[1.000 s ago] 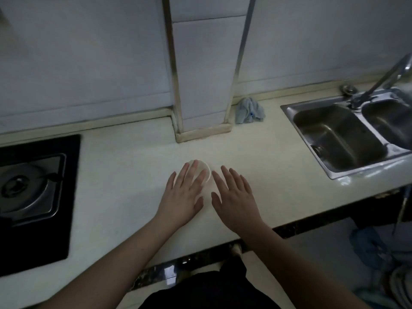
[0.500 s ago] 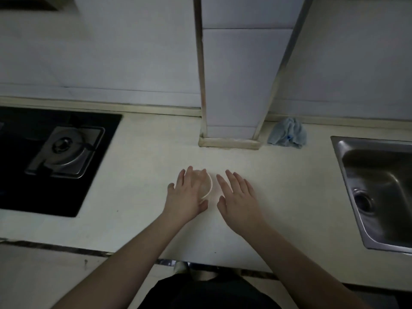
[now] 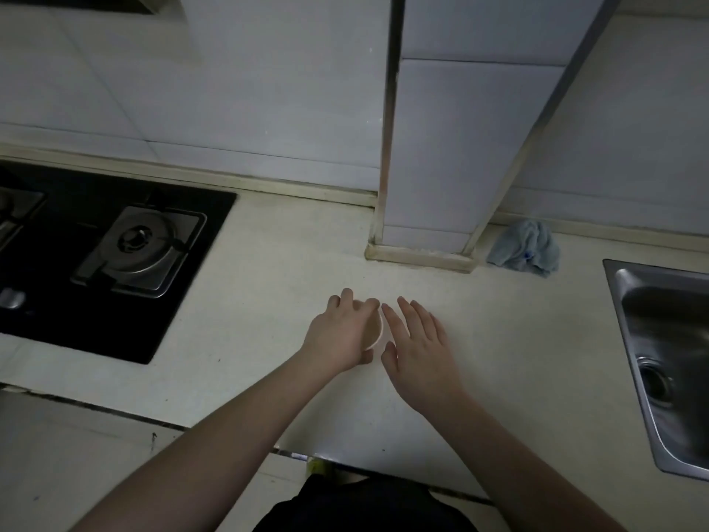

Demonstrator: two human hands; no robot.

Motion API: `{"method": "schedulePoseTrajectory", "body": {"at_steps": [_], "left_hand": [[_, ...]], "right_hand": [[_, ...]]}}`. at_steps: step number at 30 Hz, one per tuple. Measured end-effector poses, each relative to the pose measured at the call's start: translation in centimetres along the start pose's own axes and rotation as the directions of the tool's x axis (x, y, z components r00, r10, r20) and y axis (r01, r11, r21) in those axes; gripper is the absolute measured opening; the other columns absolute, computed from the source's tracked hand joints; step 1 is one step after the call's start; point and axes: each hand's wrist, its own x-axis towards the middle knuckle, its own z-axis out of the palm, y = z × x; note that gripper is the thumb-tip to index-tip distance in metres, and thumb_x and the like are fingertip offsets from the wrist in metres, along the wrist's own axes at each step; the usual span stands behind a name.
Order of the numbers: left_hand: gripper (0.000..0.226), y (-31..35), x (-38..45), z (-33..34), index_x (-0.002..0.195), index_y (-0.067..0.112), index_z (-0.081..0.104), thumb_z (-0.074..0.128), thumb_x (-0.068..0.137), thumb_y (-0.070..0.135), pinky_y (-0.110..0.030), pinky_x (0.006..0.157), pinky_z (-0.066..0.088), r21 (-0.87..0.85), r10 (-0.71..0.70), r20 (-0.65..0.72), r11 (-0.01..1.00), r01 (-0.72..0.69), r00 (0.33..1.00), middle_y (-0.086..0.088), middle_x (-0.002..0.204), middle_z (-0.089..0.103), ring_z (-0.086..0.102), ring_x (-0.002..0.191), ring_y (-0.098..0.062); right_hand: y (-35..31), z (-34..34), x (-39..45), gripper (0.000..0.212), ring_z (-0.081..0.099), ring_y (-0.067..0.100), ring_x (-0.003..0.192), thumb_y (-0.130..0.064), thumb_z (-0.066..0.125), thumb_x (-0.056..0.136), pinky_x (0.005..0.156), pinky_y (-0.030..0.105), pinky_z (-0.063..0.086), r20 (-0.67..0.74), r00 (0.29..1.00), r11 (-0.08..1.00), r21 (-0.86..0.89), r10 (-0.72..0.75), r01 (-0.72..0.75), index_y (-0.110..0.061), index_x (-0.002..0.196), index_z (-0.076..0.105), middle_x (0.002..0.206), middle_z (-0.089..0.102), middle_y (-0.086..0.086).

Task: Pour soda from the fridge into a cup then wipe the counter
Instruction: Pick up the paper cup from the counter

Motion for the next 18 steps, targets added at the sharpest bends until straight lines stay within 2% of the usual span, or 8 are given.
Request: {"method": "schedulePoseTrajectory", "body": {"at_steps": [7, 12, 15, 18], "left_hand": [[0.077, -5.2, -0.2, -1.8, 0.134, 0.032, 0.035, 0.075, 0.071, 0.047, -0.039, 0.074, 0.053, -0.039, -0.063, -0.026, 0.997, 0.062, 0.998, -0.007, 0.126, 0.037, 0.041, 0.115, -0.027], [0.075, -10.7, 0.4, -3.7, 0.129, 0.035, 0.038, 0.077, 0.066, 0.047, -0.038, 0.07, 0.053, -0.053, -0.152, -0.032, 0.987, 0.151, 0.988, -0.004, 0.119, 0.037, 0.043, 0.109, -0.026], [0.079, -14.2, 1.1, -5.2, 0.133, 0.032, 0.037, 0.079, 0.067, 0.042, -0.041, 0.078, 0.054, -0.099, -0.197, 0.005, 0.975, 0.197, 0.98, -0.005, 0.122, 0.036, 0.041, 0.112, -0.026], [0.079, -17.8, 2.1, -6.5, 0.135, 0.03, 0.037, 0.079, 0.069, 0.038, -0.043, 0.085, 0.052, -0.097, -0.24, 0.016, 0.966, 0.24, 0.971, -0.008, 0.124, 0.036, 0.041, 0.114, -0.029]], "right_hand": [[-2.8, 0.5, 1.7, 0.056, 0.038, 0.031, 0.136, -0.031, 0.031, 0.089, 0.11, 0.049, 0.033, 0.028, 0.999, 0.999, 0.0, -0.037, 0.037, -0.016, 0.142, 0.042, 0.146, 0.043, 0.014], [-5.3, 0.8, 3.7, 0.056, 0.038, 0.031, 0.136, -0.032, 0.031, 0.089, 0.111, 0.049, 0.032, 0.038, 0.997, 0.997, -0.011, -0.071, 0.071, -0.017, 0.142, 0.042, 0.147, 0.043, 0.014], [-6.9, 1.3, 5.3, 0.056, 0.035, 0.03, 0.138, -0.036, 0.035, 0.091, 0.112, 0.047, 0.027, 0.057, 0.995, 0.995, -0.041, -0.084, 0.087, -0.018, 0.144, 0.039, 0.149, 0.04, 0.012], [-8.7, 1.7, 7.2, 0.057, 0.04, 0.031, 0.136, -0.039, 0.034, 0.09, 0.11, 0.046, 0.029, 0.072, 0.994, 0.995, -0.048, -0.083, 0.087, -0.018, 0.142, 0.041, 0.147, 0.043, 0.012]]}}
